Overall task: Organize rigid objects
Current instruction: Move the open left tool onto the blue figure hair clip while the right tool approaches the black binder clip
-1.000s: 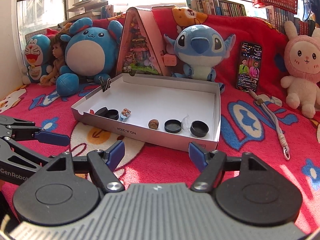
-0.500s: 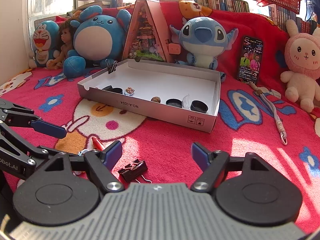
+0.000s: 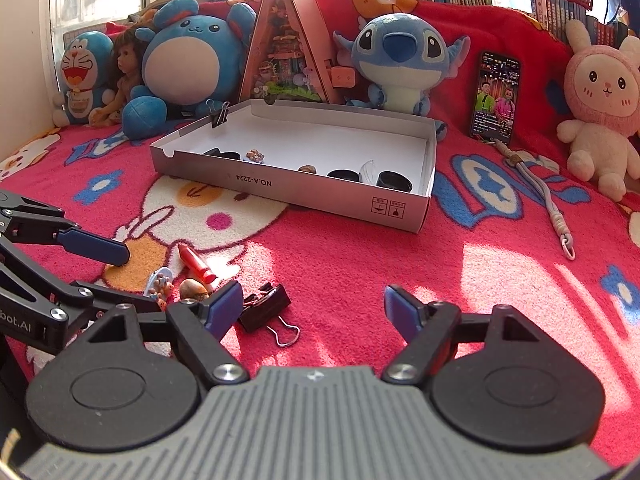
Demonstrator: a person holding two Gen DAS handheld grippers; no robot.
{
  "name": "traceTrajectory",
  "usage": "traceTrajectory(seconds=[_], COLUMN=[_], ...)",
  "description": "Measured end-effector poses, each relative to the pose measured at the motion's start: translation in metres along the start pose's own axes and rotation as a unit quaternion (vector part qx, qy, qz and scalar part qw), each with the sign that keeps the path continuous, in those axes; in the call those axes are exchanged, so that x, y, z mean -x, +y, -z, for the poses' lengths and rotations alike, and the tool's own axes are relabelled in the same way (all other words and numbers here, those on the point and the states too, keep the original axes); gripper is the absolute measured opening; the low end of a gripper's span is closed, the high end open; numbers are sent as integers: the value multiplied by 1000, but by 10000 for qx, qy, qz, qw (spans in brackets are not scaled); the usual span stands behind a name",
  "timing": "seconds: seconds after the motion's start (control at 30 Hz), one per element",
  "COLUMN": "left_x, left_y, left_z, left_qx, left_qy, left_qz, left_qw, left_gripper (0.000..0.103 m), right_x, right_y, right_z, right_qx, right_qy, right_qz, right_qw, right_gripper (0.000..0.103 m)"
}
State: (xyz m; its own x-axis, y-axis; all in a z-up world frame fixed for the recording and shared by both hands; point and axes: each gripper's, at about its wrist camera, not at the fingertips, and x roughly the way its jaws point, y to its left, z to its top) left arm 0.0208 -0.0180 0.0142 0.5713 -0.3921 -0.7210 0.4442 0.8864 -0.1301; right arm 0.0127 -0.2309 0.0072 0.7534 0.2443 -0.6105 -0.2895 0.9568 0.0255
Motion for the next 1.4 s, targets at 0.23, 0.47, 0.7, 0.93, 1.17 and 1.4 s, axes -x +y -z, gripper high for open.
traceTrajectory(seconds=[0.23,0.47,0.7,0.93,1.17,1.4], left_x=[0,-1,-2,1,2,0], left_y=[2,-4,-10,0,18,32], left_z=[1,4,8,10,11,9], left_qx=[-23,-117,-304,-226,-3,203], left_qy=[-21,-64,-137,-174,-212,-270], left_qz=[-87,-161,-297,-486,-678,-903], left_qw=[10000,9998,9990,9984,9975,9953], left_gripper=[72,72,71,71,71,71], right_x=[0,-3,-4,-5,-5,-6], right_y=[5,8,10,10,11,11], right_z=[3,8,11,11,11,11], right_qx=[137,160,191,167,197,211], right_qy=[31,76,91,81,77,83], right_qz=[-33,-45,-16,-7,5,9], right_qw=[9999,9998,9998,9998,9998,9997], right_gripper=[86,86,87,88,88,88])
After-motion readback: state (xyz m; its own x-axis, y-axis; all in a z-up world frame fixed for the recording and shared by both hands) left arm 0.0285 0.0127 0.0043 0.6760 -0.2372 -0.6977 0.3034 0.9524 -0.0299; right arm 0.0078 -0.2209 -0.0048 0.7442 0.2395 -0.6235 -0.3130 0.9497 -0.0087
